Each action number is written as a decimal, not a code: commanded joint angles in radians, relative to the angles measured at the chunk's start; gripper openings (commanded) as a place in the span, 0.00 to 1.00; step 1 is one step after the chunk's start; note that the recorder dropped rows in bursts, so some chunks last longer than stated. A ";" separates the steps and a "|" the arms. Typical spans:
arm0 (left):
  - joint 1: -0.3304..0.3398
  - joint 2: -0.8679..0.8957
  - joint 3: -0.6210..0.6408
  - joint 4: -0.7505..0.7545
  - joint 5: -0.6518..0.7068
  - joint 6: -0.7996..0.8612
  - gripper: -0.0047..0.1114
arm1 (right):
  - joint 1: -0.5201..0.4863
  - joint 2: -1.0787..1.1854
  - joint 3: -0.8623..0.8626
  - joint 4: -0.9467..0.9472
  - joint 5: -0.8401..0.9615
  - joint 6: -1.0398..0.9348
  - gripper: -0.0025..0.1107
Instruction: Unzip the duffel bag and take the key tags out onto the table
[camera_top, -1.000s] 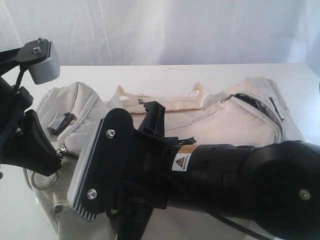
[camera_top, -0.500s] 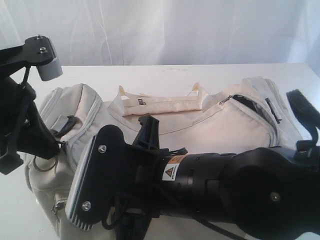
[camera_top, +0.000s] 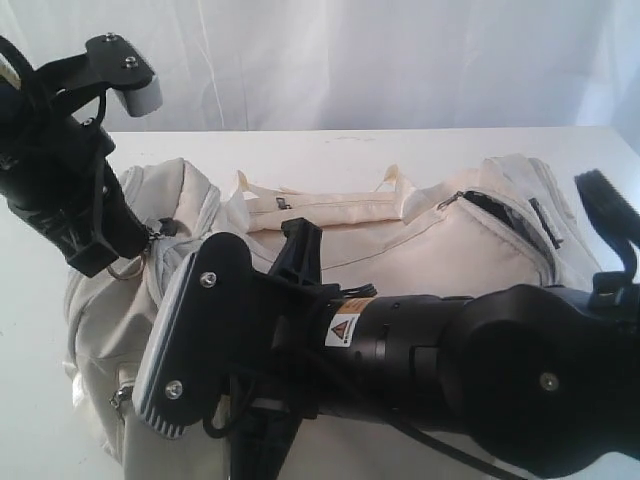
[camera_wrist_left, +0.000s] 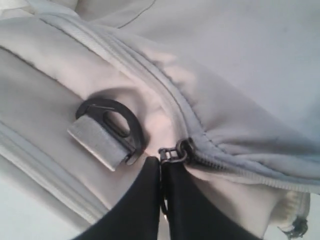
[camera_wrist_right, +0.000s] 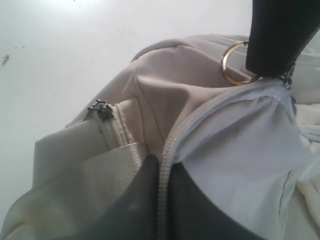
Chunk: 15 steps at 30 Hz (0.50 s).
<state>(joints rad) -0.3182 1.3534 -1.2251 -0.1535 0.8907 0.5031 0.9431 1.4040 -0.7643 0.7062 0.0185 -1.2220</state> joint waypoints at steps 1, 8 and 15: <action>0.007 -0.002 -0.057 0.208 -0.137 -0.093 0.04 | 0.007 0.004 0.010 -0.004 0.119 -0.005 0.02; 0.007 -0.002 -0.059 0.246 -0.259 -0.093 0.04 | 0.007 0.004 0.010 -0.004 0.139 -0.005 0.02; 0.007 0.010 -0.059 0.246 -0.415 -0.093 0.04 | 0.007 0.004 0.010 -0.004 0.141 -0.005 0.02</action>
<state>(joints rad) -0.3257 1.3634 -1.2583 -0.0099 0.7205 0.4352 0.9370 1.4040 -0.7710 0.7081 -0.0143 -1.2220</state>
